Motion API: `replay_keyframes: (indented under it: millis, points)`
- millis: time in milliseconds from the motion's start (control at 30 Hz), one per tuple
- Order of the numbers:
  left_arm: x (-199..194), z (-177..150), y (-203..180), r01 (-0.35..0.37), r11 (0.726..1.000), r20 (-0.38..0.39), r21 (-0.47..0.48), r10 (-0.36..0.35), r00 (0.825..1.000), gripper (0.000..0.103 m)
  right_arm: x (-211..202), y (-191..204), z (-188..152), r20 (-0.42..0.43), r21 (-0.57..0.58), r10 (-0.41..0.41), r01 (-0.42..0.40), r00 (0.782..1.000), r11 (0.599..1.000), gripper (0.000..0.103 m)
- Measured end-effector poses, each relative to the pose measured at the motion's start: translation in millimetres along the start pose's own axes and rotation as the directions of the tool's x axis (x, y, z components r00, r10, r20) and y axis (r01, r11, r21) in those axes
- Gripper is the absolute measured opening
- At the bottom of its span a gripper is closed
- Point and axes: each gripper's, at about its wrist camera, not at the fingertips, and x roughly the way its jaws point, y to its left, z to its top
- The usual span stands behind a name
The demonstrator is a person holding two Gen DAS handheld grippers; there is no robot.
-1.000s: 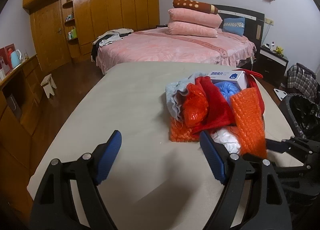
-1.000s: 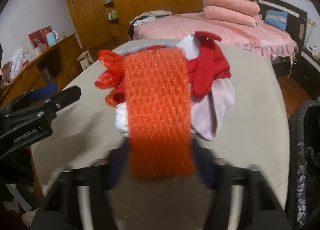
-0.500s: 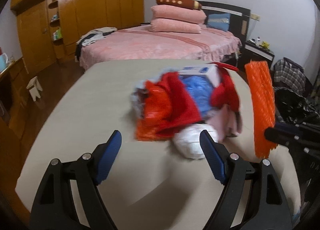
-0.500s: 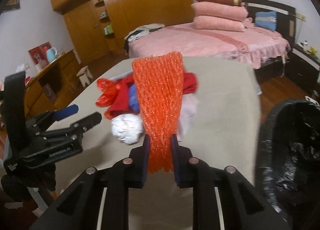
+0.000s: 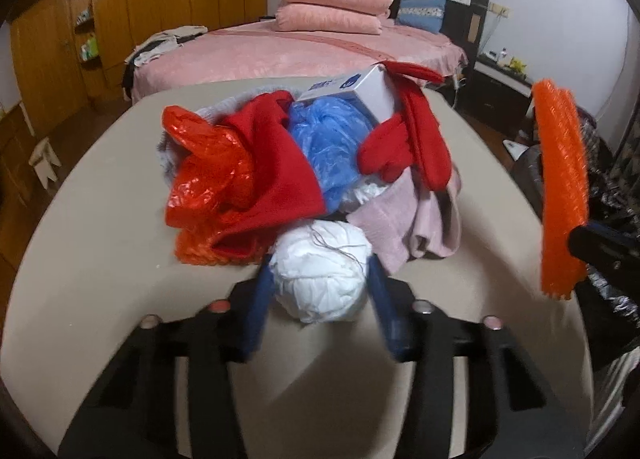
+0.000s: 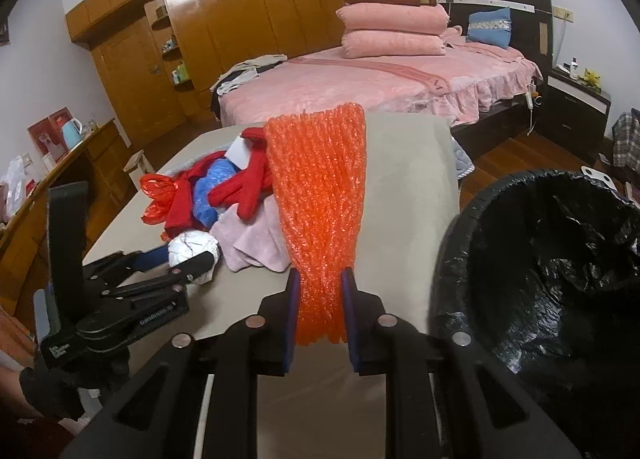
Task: Collect trash
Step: 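Lift the orange mesh net with the right gripper while the left gripper grasps the white tissue ball, then carry both items over the bin and open both grippers to drop them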
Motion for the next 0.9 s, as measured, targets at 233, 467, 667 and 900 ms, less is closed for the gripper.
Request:
replay_keyframes:
  millis: [233, 467, 667, 900]
  points:
    - [-40, 8, -2, 0.039, 0.999, 0.077, -0.005, -0.039, 0.996, 0.037, -13, -1, 2, 0.038, 0.004, -0.010, 0.010, 0.999, 1.000, 0.021]
    - [-71, 24, -43, 0.149, 0.987, 0.124, 0.054, -0.154, 0.980, 0.037, -41, -25, 6, 0.088, 0.061, -0.061, 0.056, 0.994, 0.997, 0.021]
    - [-79, 31, -92, 0.246, 0.960, 0.137, 0.133, -0.263, 0.955, 0.037, -71, -69, 0, 0.112, 0.154, -0.166, 0.148, 0.980, 0.977, 0.021]
    - [-67, 30, -131, 0.299, 0.934, 0.104, 0.196, -0.323, 0.941, 0.037, -88, -102, -9, 0.114, 0.208, -0.248, 0.221, 0.962, 0.953, 0.020]
